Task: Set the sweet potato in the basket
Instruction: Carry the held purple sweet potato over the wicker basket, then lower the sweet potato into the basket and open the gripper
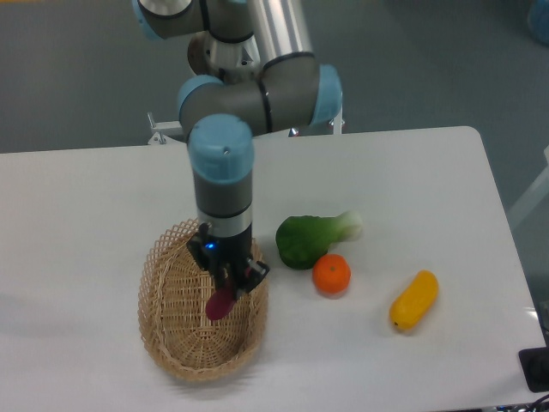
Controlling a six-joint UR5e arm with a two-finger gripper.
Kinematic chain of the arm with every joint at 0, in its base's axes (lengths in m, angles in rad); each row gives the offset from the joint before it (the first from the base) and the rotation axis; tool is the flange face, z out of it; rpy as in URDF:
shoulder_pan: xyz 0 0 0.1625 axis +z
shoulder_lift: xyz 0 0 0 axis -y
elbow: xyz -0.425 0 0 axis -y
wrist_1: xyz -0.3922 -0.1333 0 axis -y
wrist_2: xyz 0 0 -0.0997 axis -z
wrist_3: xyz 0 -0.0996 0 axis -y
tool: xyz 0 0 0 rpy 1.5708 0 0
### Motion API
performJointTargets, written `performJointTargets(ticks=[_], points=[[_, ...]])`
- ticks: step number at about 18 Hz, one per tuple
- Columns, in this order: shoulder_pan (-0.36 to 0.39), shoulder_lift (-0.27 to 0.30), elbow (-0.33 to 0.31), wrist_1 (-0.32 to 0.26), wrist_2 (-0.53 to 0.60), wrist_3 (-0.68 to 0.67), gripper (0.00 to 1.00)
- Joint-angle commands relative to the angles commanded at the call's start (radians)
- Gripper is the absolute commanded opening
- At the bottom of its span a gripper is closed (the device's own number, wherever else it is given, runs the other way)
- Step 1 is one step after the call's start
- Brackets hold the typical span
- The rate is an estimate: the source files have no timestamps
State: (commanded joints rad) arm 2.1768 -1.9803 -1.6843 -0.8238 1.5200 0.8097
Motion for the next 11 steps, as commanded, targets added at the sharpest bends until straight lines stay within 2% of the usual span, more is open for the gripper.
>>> performJointTargets(ticks=[7, 11], points=[[-0.022, -0.046, -0.003, 0.002, 0.039, 0.034, 0.23], [-0.031, -0.052, -0.015, 0.002, 0.04, 0.034, 0.25]])
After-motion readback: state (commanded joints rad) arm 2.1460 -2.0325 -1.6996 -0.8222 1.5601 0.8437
